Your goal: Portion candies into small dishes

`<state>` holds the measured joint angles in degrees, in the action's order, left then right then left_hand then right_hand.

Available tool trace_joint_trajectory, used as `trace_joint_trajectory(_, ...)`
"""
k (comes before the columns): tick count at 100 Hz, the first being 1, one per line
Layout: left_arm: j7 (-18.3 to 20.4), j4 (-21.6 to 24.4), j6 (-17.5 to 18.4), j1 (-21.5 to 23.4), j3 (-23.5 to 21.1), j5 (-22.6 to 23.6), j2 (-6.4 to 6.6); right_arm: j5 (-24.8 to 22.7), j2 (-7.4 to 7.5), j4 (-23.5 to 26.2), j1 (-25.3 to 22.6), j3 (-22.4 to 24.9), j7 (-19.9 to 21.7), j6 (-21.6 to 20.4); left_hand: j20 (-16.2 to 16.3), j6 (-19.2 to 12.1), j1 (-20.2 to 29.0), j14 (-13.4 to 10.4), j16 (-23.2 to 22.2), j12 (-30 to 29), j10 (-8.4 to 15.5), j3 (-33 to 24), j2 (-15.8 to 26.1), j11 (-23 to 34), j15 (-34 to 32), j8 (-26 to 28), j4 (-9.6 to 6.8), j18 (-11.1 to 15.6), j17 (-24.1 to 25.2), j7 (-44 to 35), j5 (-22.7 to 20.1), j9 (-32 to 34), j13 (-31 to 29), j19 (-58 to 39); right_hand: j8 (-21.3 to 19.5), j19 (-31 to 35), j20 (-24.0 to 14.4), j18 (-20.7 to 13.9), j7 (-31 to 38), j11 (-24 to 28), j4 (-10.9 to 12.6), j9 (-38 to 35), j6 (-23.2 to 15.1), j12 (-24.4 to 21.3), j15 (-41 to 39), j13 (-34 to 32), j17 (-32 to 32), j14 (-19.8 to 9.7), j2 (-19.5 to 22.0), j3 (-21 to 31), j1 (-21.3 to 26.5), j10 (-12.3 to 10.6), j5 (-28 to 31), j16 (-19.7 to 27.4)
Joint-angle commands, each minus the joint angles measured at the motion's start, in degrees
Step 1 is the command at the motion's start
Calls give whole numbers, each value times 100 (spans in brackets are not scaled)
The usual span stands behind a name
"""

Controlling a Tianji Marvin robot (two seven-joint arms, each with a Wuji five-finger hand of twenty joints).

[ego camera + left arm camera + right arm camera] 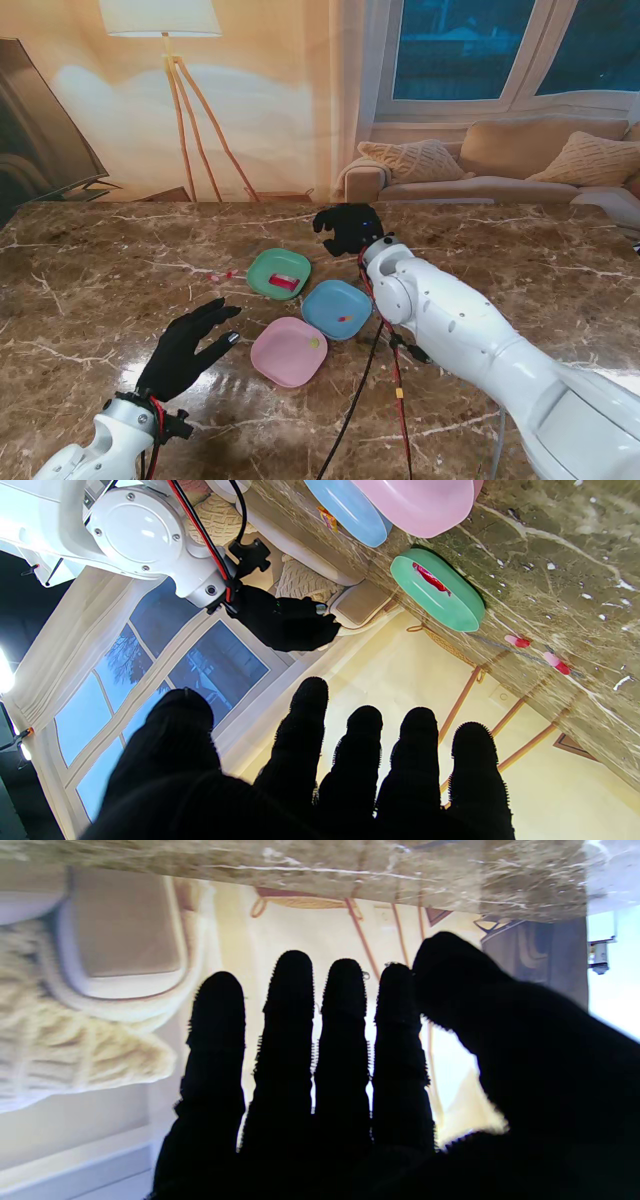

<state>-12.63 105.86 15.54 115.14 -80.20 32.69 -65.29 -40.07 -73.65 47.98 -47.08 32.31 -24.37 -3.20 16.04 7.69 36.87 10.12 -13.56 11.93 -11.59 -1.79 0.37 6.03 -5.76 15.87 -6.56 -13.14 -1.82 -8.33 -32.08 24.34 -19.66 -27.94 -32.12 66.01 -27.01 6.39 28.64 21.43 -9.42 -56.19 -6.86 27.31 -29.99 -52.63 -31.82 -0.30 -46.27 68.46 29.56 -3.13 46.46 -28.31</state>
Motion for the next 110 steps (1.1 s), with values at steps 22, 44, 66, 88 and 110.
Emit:
trace_joint_trajectory(22, 1, -23, -18, 13, 48, 44, 5, -210, 510, 108, -224, 459, 570, 251, -85, -96, 150, -146, 58, -45, 87, 122, 221, -43, 77, -3, 104, 14, 40, 11, 44, 10, 36, -43, -143, -74, -76, -66, -66, 12, 136, 114, 117, -93, 23, 159, 43, -114, 266, -316, -834, 21, -87, 67)
trace_joint_trajectory(44, -6, -22, -47, 15, 42, 50, 3, -297, 659, 23, -226, 552, 973, 588, -86, -100, 149, -130, 59, -46, 89, 123, 215, -45, 78, -2, 104, 2, 46, 12, 47, 8, 38, -39, -241, -39, -106, -107, -180, 112, 96, 217, 248, 64, -230, 209, 70, -77, 419, -747, -1344, 90, -213, -114)
trace_joint_trajectory(66, 15, -18, -65, 12, 30, 37, 4, -119, 622, -200, -170, 435, 1215, 1173, -87, -97, 146, -129, 58, -47, 84, 124, 217, -47, 77, -1, 104, 6, 45, 10, 43, 7, 37, -38, -383, 267, -233, -122, -198, 447, 104, 221, 380, 438, -795, 221, -6, 16, 708, -1202, -1688, 198, -148, -482)
trace_joint_trajectory(88, 26, -17, -71, 12, 20, 34, 5, 257, 426, -675, 35, 55, 1295, 1532, -87, -90, 154, -122, 59, -46, 86, 122, 214, -46, 80, 0, 103, 10, 42, 8, 39, 12, 43, -39, -404, 375, -250, -81, -180, 431, 178, 132, 412, 475, -886, 208, -2, 94, 1091, -1630, -1773, 252, -2, -545)
trace_joint_trajectory(110, 37, -21, -79, 5, 16, 22, 6, 616, 174, -1223, 286, -327, 1292, 1572, -89, -102, 152, -144, 59, -47, 87, 122, 213, -49, 79, 1, 104, 10, 47, 9, 45, 3, 40, -34, -393, 305, -226, -74, -168, 365, 307, 146, 384, 452, -814, 281, 90, 115, 1534, -2222, -1767, 267, 68, -532)
